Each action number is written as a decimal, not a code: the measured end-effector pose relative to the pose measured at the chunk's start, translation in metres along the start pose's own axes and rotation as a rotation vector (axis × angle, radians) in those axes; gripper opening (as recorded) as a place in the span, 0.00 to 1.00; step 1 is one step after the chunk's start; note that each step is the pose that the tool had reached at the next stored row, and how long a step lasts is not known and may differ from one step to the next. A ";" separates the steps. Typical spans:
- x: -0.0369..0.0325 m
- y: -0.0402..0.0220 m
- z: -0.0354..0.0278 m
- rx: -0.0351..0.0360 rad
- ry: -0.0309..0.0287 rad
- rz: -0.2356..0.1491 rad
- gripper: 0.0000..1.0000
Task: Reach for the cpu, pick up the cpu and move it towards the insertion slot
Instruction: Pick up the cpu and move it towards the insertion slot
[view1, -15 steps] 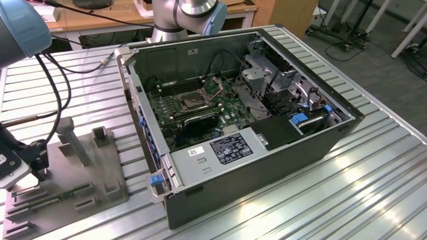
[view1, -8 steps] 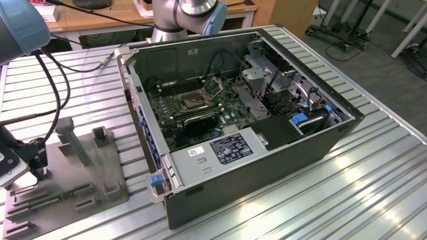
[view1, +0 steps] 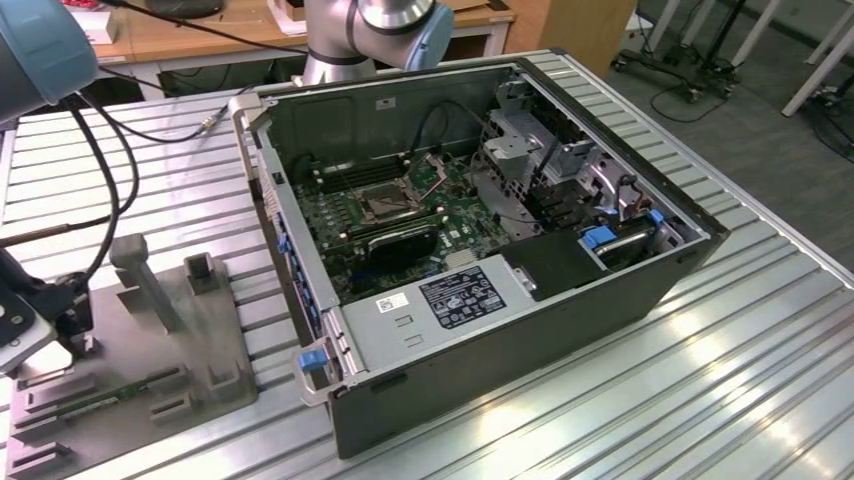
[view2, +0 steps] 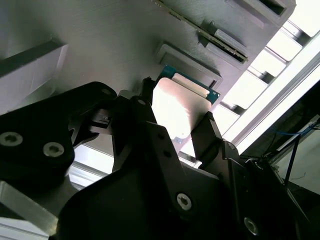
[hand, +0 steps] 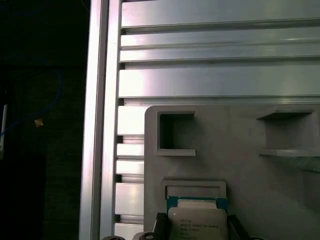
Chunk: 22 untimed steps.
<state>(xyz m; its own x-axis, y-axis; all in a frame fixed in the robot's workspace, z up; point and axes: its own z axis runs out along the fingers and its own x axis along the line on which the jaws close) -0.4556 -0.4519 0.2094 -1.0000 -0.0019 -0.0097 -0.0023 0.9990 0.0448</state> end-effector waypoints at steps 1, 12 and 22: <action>0.0000 0.0000 -0.0007 0.0001 0.0001 0.000 0.55; -0.0001 0.0003 -0.0074 0.0001 0.0002 0.000 0.55; -0.0001 0.0004 -0.0096 0.0000 0.0000 0.000 0.55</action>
<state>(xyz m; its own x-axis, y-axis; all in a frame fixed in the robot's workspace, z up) -0.4556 -0.4519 0.2190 -1.0000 -0.0019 -0.0097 -0.0023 0.9990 0.0448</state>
